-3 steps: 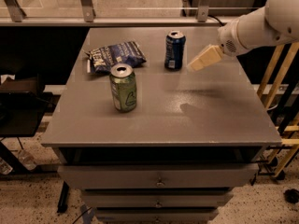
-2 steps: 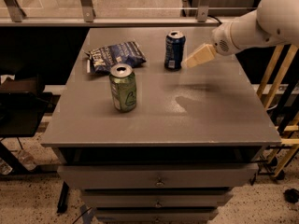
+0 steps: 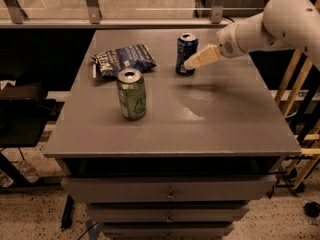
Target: Pick pepsi can
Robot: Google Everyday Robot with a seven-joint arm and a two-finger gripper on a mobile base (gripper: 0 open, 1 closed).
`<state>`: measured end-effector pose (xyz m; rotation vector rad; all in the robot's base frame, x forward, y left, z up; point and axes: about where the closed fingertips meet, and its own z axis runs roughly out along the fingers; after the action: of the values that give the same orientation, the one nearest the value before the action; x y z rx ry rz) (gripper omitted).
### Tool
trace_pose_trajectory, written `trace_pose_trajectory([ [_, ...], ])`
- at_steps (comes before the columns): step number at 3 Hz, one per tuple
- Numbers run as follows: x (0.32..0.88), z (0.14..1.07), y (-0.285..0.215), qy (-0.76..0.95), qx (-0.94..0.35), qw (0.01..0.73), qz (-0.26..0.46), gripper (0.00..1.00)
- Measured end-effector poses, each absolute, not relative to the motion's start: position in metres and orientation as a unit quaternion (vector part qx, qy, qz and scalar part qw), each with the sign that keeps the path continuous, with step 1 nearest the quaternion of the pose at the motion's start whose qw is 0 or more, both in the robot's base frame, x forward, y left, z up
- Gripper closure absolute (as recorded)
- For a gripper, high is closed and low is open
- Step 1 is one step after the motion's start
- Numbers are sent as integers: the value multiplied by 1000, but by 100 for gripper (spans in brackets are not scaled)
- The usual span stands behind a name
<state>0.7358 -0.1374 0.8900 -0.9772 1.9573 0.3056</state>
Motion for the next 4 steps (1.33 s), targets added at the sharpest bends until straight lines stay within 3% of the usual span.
trace_pose_trajectory([
  [2,740,900,-109,776,-402,460,158,0],
  [4,735,901,-91,774,-414,446,177,41],
])
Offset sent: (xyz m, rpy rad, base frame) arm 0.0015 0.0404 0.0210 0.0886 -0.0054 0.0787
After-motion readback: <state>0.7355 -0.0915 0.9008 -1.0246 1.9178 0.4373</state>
